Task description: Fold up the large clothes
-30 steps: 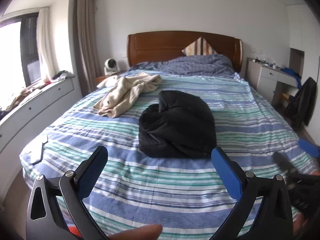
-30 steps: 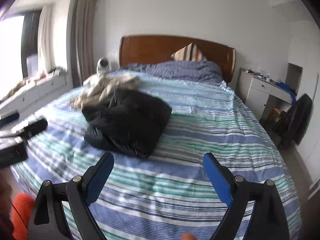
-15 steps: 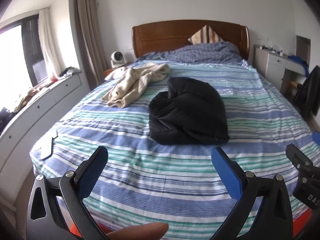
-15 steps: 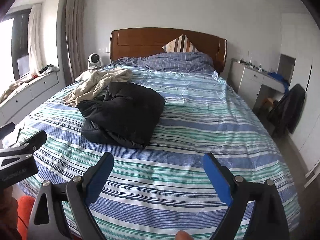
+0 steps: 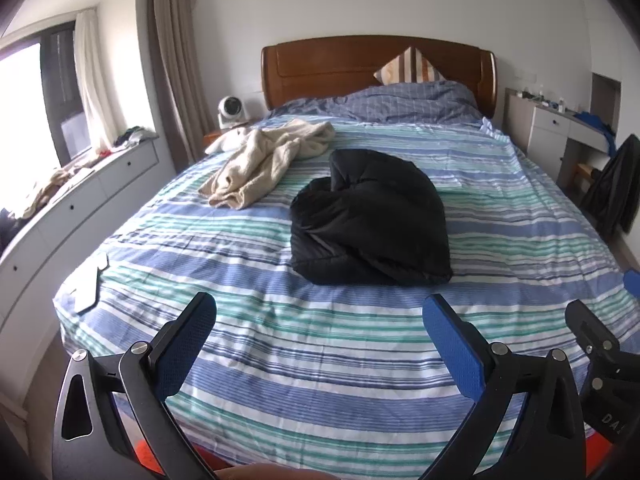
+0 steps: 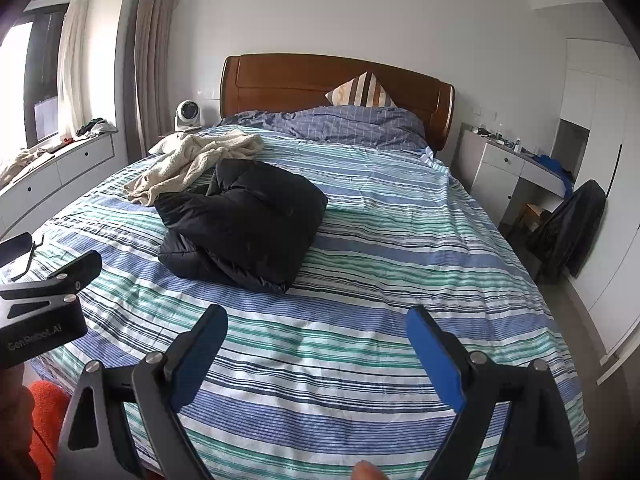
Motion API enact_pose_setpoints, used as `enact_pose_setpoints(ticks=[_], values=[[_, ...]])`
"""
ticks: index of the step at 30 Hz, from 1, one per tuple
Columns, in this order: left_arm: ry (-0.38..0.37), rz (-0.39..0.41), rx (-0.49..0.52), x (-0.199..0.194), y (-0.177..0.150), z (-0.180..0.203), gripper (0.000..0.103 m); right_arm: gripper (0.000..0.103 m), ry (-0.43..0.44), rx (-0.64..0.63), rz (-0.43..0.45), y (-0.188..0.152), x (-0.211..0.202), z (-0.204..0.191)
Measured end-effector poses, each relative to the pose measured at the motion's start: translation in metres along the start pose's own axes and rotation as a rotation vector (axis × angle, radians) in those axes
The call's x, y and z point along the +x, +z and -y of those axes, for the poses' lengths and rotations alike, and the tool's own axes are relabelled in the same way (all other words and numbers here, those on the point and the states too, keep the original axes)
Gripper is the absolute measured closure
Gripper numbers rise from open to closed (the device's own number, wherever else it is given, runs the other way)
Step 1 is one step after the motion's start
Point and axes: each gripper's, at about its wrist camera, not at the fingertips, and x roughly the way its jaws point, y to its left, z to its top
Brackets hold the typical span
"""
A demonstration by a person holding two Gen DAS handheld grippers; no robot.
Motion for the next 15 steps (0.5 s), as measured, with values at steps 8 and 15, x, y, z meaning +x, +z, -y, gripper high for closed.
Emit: enact_pose_setpoints(ticks=[8,15], values=[[0.001,0.010,0.007,-0.0024,0.0025,0.0017,0.000,0.011,-0.006,0.007,-0.010,-0.0029,0.0000,0.0022],[-0.002,0.010,0.001,-0.0042,-0.0003,0.0054,0.000,0.011,-0.015,0.000,-0.019,-0.0061,0.0009,0.0034]])
